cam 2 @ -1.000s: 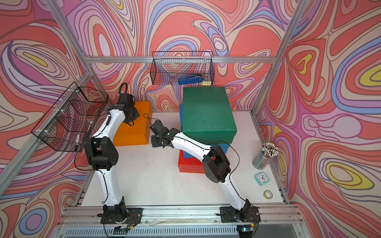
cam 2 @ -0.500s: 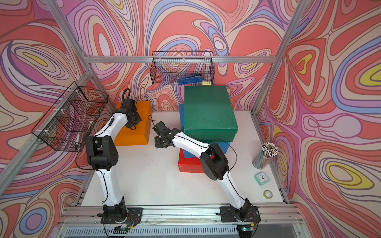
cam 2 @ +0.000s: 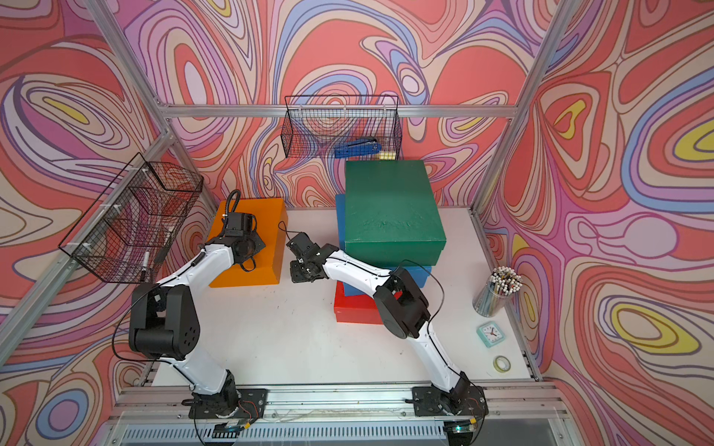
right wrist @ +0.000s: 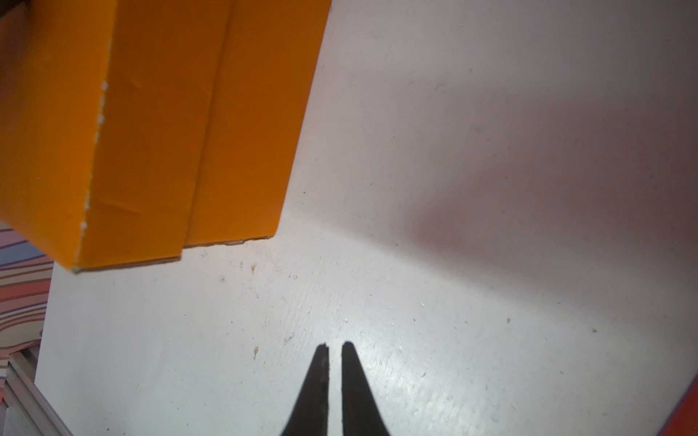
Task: Stack the shoeboxes
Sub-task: Move the shoebox to the center of the board.
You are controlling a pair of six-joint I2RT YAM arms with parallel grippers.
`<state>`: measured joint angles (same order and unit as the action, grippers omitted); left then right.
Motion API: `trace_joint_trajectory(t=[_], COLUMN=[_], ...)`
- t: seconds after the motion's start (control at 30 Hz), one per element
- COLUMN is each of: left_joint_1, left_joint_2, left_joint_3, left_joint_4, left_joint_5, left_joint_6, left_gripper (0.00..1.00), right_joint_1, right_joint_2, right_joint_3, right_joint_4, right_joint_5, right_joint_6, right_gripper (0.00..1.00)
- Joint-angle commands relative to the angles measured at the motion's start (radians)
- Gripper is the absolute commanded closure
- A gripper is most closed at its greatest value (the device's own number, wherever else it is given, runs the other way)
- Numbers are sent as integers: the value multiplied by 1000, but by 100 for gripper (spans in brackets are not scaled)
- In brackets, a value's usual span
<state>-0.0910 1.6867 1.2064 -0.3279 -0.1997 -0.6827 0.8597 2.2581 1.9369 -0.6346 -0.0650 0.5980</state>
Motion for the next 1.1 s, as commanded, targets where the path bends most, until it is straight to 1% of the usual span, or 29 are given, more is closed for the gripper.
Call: trace_joint_trajectory(t=[0.0,0.13,0.23,0.3,0.4,0.5,0.6,0.67,0.7,0.73,0.8,0.9,0.97,1.07], left_joint_1=[-101,-161,-167,-168,-165,-152,-127,-98,-78,-59,-22,17,36,66], left_joint_2=[34,-56,-148,-212,-289,-317,-312,-300,-291,-279,-232,-133,-67,34], left_joint_3=[-153,-188,-192,-171,-100,9,111,159,176,190,234,320,372,446], left_joint_4=[-303,-360,-418,-463,-517,-552,-558,-536,-507,-478,-427,-395,-379,-367], left_joint_5=[107,98,83,44,-12,-53,-65,-61,-44,-27,9,44,92,161], left_joint_6=[-69,-109,-124,-126,-110,-80,-41,-7,17,40,92,165,195,218], left_gripper=[100,100,100,100,99,84,67,48,37,28,15,6,4,3], right_joint_1=[26,44,53,55,64,73,77,79,81,84,91,105,110,114], right_joint_2=[-50,-69,-90,-102,-118,-131,-153,-174,-184,-192,-200,-192,-173,-140], right_joint_3=[0,4,-3,-9,-15,-23,-40,-62,-72,-80,-89,-89,-89,-88], right_joint_4=[3,-24,-35,-41,-52,-70,-80,-77,-74,-72,-66,-53,-34,-7], right_joint_5=[15,66,102,114,131,152,165,175,178,175,169,157,126,89], right_joint_6=[8,11,11,19,31,44,63,78,87,97,119,152,169,197], right_gripper=[85,78,72,68,62,57,54,51,48,46,41,38,37,35])
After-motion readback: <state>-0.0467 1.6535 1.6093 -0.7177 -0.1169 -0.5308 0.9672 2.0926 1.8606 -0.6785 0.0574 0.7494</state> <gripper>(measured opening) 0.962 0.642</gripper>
